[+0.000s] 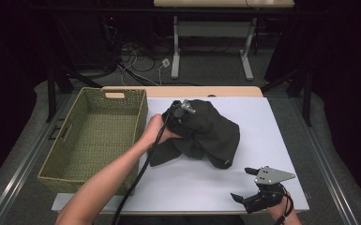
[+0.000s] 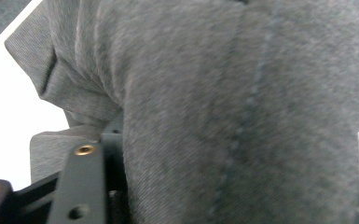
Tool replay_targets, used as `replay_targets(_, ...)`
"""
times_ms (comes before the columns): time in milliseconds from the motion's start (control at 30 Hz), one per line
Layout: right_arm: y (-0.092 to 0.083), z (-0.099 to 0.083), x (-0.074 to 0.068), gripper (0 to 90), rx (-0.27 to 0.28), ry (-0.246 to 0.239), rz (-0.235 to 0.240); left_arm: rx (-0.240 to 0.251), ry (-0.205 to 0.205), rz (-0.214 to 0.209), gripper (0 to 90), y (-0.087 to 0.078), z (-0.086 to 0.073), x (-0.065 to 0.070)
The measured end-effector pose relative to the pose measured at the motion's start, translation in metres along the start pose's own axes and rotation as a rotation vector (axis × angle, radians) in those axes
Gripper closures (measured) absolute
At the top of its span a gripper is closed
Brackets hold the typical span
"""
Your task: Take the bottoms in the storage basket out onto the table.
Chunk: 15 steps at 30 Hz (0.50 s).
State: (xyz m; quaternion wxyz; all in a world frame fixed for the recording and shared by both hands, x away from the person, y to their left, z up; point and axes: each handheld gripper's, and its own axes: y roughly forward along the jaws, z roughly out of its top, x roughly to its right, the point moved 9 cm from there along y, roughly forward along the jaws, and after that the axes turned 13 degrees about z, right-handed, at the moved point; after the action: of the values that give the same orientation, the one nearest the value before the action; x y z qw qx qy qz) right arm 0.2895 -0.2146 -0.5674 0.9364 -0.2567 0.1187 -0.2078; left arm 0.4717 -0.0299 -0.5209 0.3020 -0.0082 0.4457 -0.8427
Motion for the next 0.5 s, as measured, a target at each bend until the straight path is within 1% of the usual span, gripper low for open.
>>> replay_targets(100,0.0,0.0,0.0,0.8,0.002,-0.002,-0.001,-0.007,0.014,-0.002,30.6,0.0,0.0,0.004)
replay_targets(200,0.0,0.001,0.0,0.7,0.002,-0.007,-0.002,-0.008,0.011,-0.012,22.7,-0.001,0.0,0.008)
replay_targets(267,0.0,0.001,0.0,0.8,0.001,-0.004,-0.006,0.002,0.002,-0.014,15.9,-0.004,0.0,0.008)
replay_targets(333,0.0,0.001,0.0,0.7,0.002,-0.007,-0.006,0.018,-0.011,0.003,10.6,-0.008,-0.001,0.006)
replay_targets(433,0.0,0.001,0.0,0.7,0.001,0.0,-0.005,0.035,-0.026,0.016,4.8,-0.016,-0.004,0.005)
replay_targets(500,0.0,0.001,0.0,0.7,-0.001,-0.005,-0.004,0.042,-0.04,0.018,1.6,-0.021,-0.007,0.003)
